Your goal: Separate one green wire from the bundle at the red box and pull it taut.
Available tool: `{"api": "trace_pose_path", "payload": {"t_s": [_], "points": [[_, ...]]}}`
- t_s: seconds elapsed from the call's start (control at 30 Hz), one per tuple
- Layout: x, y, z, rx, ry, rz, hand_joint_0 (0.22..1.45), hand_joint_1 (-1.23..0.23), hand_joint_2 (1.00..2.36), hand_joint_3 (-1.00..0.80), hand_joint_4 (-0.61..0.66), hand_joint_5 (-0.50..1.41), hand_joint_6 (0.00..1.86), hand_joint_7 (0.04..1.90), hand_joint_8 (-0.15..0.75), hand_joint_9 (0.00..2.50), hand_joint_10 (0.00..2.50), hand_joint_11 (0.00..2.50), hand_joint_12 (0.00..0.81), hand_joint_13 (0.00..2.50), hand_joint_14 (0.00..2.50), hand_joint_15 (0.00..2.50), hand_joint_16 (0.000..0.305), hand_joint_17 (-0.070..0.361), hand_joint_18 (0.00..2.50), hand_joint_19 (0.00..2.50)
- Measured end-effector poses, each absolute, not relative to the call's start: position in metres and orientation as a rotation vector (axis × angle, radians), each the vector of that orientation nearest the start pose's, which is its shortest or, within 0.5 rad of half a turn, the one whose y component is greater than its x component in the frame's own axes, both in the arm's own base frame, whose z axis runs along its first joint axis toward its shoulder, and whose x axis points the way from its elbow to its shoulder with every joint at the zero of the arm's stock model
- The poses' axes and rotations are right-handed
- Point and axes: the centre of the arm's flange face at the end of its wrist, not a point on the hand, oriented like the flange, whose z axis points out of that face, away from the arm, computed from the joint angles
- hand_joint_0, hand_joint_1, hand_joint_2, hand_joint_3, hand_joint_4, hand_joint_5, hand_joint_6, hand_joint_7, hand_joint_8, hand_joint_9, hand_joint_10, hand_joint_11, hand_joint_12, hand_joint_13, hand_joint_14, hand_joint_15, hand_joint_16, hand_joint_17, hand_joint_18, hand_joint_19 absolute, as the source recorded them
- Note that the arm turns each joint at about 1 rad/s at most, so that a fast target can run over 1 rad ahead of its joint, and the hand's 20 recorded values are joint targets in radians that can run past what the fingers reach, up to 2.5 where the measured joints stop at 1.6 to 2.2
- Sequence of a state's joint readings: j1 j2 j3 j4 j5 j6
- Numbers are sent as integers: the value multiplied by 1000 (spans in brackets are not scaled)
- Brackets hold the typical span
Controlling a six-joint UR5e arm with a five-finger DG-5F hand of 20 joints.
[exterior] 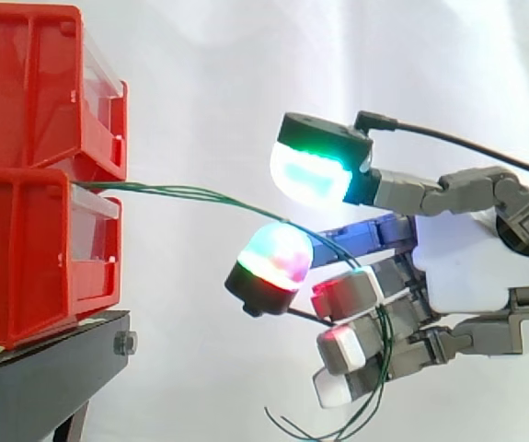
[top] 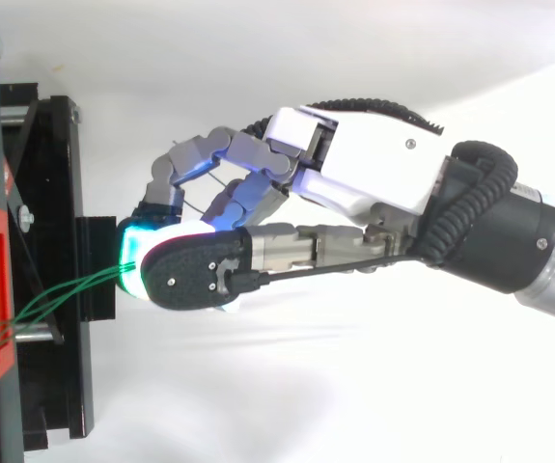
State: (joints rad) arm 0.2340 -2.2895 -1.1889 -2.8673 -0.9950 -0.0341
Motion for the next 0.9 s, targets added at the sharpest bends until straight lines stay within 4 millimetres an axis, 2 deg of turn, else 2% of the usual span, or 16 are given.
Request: {"api": "trace_pose_path", "payload": {"t_s": [0.23, 0.57, 0.77, 0.9], "points": [[747, -22, 237, 1353, 1009, 884, 531, -437, 1000, -500, 125, -175, 874, 946, 297, 1225, 22, 1298, 368, 1022, 27, 796, 61, 138, 678, 732], [749, -24, 236, 1333, 990, 890, 535, -445, 1000, -500, 125, -176, 872, 940, 297, 1229, 23, 1296, 370, 1024, 25, 791, 61, 137, 677, 734], [750, -19, 237, 1318, 995, 887, 572, -591, 1001, -484, 119, -178, 871, 971, 280, 1222, 23, 1278, 360, 1016, 28, 793, 59, 133, 664, 751], [751, -13, 238, 1309, 992, 894, 609, -665, 1015, -350, 116, -180, 880, 977, 278, 1206, 23, 1291, 353, 1009, 28, 790, 58, 131, 653, 755]]}}
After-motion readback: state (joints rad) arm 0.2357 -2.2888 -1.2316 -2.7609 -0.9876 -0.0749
